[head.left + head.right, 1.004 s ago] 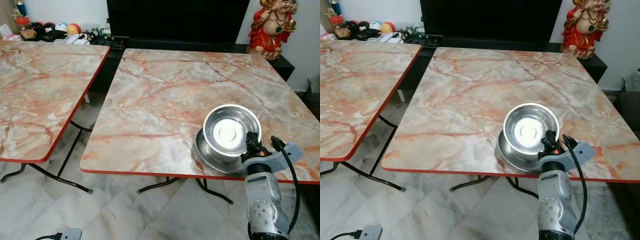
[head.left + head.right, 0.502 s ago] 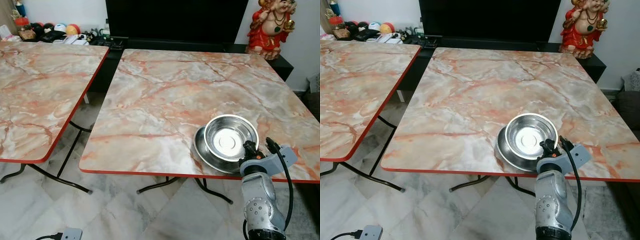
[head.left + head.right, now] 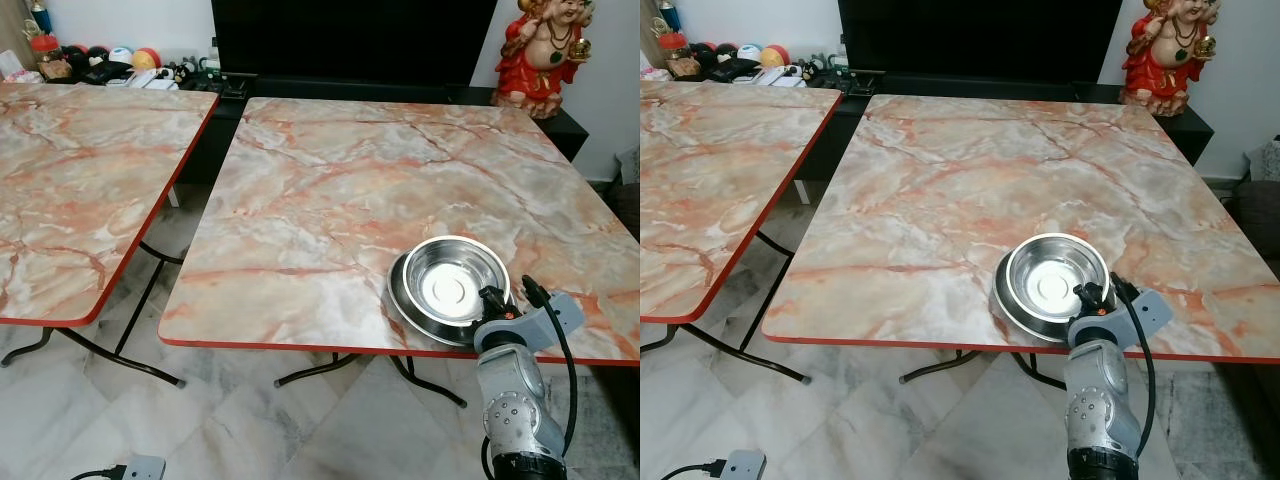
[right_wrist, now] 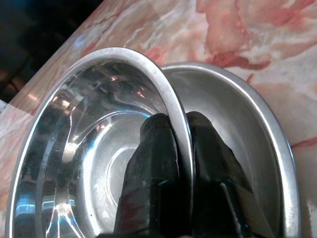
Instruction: Setting the table
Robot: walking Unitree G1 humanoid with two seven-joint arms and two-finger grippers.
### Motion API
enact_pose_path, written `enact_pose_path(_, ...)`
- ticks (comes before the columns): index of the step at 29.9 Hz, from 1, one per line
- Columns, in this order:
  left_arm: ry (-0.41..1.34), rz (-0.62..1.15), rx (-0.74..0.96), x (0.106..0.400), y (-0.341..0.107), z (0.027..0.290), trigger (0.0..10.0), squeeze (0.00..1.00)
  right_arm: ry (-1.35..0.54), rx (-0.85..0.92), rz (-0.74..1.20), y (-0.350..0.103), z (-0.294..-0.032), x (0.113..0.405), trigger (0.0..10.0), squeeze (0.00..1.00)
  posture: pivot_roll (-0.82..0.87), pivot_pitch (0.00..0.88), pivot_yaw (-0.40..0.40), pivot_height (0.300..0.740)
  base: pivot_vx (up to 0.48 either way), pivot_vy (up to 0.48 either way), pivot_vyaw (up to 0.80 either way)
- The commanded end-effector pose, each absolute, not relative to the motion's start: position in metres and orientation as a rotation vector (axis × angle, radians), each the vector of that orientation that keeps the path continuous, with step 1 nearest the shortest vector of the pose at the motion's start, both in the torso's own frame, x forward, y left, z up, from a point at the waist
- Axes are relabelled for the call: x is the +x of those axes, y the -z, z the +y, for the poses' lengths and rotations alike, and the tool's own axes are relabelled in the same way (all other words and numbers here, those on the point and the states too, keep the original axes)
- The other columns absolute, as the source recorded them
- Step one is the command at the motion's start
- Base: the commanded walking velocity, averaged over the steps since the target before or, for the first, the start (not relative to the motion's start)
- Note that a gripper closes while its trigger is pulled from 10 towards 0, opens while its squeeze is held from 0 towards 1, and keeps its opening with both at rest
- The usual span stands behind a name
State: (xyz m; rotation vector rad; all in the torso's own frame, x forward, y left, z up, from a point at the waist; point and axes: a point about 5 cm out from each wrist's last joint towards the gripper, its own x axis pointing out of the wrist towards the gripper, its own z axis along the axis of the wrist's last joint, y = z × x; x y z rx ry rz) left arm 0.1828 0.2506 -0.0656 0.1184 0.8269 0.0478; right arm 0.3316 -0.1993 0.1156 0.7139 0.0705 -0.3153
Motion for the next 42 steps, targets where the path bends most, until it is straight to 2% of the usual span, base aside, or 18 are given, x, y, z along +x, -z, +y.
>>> enact_pose_path(1, -0.041, 0.850, 0.123, 0.1766, 0.0686, 0.2515, 10.0, 0.00, 0.323, 0.714, 0.058, -0.1201, -0.2011, 0.3347, 10.0, 0.00, 0.08, 0.119, -0.012, 0.740, 0.000, 0.000, 0.00)
enact_pose_path(2, -0.041, 0.850, 0.123, 0.1766, 0.0686, 0.2515, 10.0, 0.00, 0.323, 0.714, 0.058, -0.1201, -0.2011, 0.3347, 10.0, 0.00, 0.08, 0.119, -0.012, 0.740, 0.000, 0.000, 0.00)
enact_pose_path(3, -0.041, 0.850, 0.123, 0.1765, 0.0686, 0.2517, 10.0, 0.00, 0.320, 0.710, 0.066, -0.1191, -0.2003, 0.3348, 10.0, 0.13, 0.08, 0.119, -0.012, 0.740, 0.000, 0.000, 0.00)
enact_pose_path(4, -0.041, 0.850, 0.123, 0.1765, 0.0687, 0.2517, 10.0, 0.00, 0.320, 0.709, 0.068, -0.1187, -0.2002, 0.3350, 10.0, 0.38, 0.08, 0.119, -0.012, 0.740, 0.000, 0.000, 0.00)
enact_pose_path(5, -0.041, 0.850, 0.123, 0.1765, 0.0686, 0.2517, 10.0, 0.00, 0.322, 0.709, 0.068, -0.1183, -0.2003, 0.3349, 10.0, 0.46, 0.08, 0.119, -0.012, 0.740, 0.000, 0.000, 0.00)
enact_pose_path(20, -0.038, 0.846, 0.122, 0.1776, 0.0683, 0.2505, 10.0, 0.00, 0.347, 0.710, 0.030, -0.1233, -0.2056, 0.3381, 10.0, 0.44, 0.08, 0.120, -0.013, 0.740, 0.000, 0.000, 0.00)
enact_pose_path(22, -0.038, 0.846, 0.122, 0.1774, 0.0684, 0.2506, 10.0, 0.00, 0.347, 0.715, 0.030, -0.1235, -0.2057, 0.3393, 10.0, 0.45, 0.08, 0.120, -0.012, 0.740, 0.000, 0.000, 0.00)
enact_pose_path(23, -0.038, 0.847, 0.122, 0.1773, 0.0685, 0.2506, 10.0, 0.00, 0.347, 0.716, 0.029, -0.1236, -0.2057, 0.3398, 10.0, 0.51, 0.08, 0.120, -0.012, 0.740, 0.000, 0.000, 0.00)
enact_pose_path(26, -0.039, 0.849, 0.123, 0.1766, 0.0686, 0.2513, 10.0, 0.00, 0.338, 0.722, 0.022, -0.1247, -0.2045, 0.3421, 10.0, 0.54, 0.08, 0.120, -0.012, 0.740, 0.000, 0.000, 0.00)
enact_pose_path(27, -0.039, 0.849, 0.123, 0.1764, 0.0686, 0.2515, 10.0, 0.00, 0.336, 0.722, 0.023, -0.1248, -0.2038, 0.3428, 10.0, 0.58, 0.08, 0.122, -0.011, 0.740, 0.000, 0.000, 0.00)
enact_pose_path(35, -0.030, 0.852, 0.129, 0.1754, 0.0690, 0.2514, 10.0, 0.00, 0.335, 0.726, 0.025, -0.1243, -0.2013, 0.3445, 10.0, 0.56, 0.08, 0.122, -0.010, 0.740, 0.000, 0.000, 0.00)
enact_pose_path(37, -0.031, 0.852, 0.129, 0.1754, 0.0690, 0.2514, 10.0, 0.00, 0.337, 0.725, 0.025, -0.1241, -0.2016, 0.3443, 10.0, 0.51, 0.08, 0.122, -0.010, 0.740, 0.000, 0.000, 0.00)
enact_pose_path(38, -0.031, 0.852, 0.129, 0.1754, 0.0690, 0.2514, 10.0, 0.00, 0.339, 0.723, 0.024, -0.1241, -0.2020, 0.3439, 10.0, 0.35, 0.08, 0.121, -0.009, 0.740, 0.000, 0.000, 0.00)
enact_pose_path(39, -0.030, 0.851, 0.129, 0.1754, 0.0690, 0.2514, 10.0, 0.00, 0.342, 0.720, 0.022, -0.1241, -0.2029, 0.3434, 10.0, 0.09, 0.08, 0.121, -0.009, 0.740, 0.000, 0.000, 0.00)
enact_pose_path(40, -0.030, 0.851, 0.130, 0.1755, 0.0690, 0.2512, 10.0, 0.00, 0.345, 0.714, 0.018, -0.1246, -0.2039, 0.3428, 10.0, 0.00, 0.08, 0.120, -0.010, 0.740, 0.000, 0.000, 0.00)
enact_pose_path(42, -0.030, 0.851, 0.130, 0.1757, 0.0690, 0.2512, 10.0, 0.00, 0.346, 0.712, 0.014, -0.1250, -0.2044, 0.3423, 10.0, 0.00, 0.08, 0.118, -0.010, 0.740, 0.000, 0.000, 0.00)
